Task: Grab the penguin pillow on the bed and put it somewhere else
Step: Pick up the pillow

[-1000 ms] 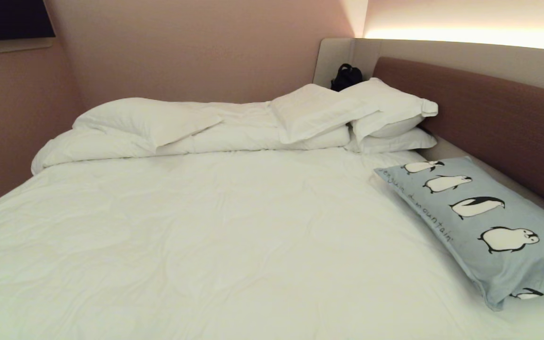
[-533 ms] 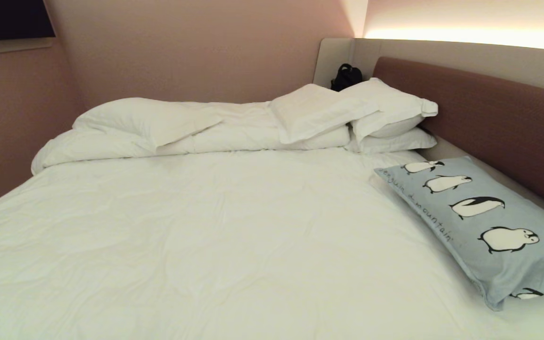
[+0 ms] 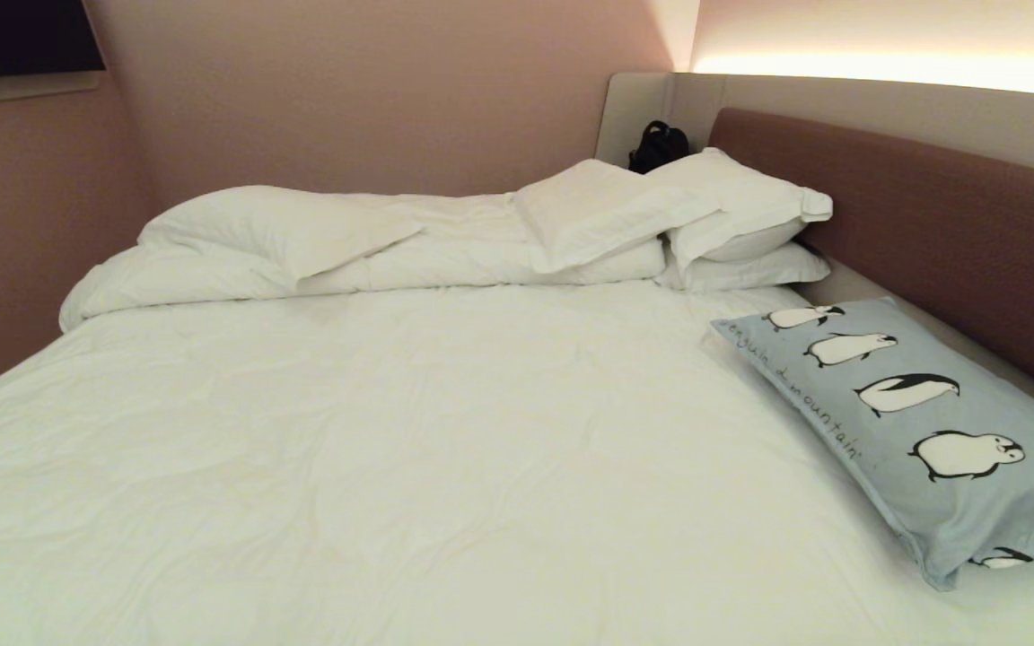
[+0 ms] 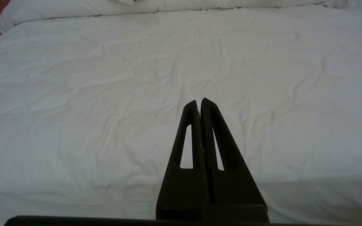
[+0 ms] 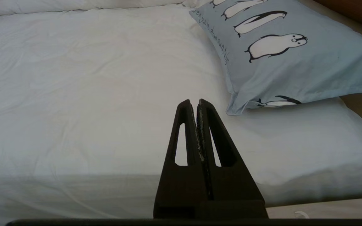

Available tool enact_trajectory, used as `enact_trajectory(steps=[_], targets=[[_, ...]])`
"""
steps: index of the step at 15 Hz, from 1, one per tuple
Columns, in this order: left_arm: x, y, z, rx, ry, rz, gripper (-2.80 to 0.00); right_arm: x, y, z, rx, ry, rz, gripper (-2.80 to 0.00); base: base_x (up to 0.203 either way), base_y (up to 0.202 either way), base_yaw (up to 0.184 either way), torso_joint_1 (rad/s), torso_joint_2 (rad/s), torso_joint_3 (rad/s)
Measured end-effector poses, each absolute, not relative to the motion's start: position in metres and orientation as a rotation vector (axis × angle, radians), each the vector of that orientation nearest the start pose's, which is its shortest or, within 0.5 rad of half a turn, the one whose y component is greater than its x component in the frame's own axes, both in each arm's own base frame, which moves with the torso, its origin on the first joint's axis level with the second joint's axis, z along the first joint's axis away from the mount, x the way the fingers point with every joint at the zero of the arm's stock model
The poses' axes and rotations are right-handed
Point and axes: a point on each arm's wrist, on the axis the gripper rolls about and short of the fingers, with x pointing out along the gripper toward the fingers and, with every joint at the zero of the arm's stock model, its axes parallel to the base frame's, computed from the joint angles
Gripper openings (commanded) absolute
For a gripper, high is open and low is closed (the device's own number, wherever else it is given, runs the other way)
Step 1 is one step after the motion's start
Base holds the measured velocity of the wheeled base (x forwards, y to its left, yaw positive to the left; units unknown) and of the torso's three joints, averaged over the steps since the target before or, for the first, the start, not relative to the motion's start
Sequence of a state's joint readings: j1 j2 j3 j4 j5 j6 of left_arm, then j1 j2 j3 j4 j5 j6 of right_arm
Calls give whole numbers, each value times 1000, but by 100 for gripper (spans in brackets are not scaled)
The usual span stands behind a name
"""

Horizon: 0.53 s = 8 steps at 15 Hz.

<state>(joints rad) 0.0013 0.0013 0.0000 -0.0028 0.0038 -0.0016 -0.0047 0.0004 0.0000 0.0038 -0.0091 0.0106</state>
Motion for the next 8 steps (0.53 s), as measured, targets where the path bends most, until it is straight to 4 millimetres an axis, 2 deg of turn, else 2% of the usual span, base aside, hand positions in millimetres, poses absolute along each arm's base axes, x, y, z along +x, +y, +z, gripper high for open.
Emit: enact_trajectory(steps=[8], targets=[[-23, 0, 76, -1, -1, 6, -280, -23, 0, 75, 11, 4, -15, -280, 0, 0, 0, 0, 0, 0]])
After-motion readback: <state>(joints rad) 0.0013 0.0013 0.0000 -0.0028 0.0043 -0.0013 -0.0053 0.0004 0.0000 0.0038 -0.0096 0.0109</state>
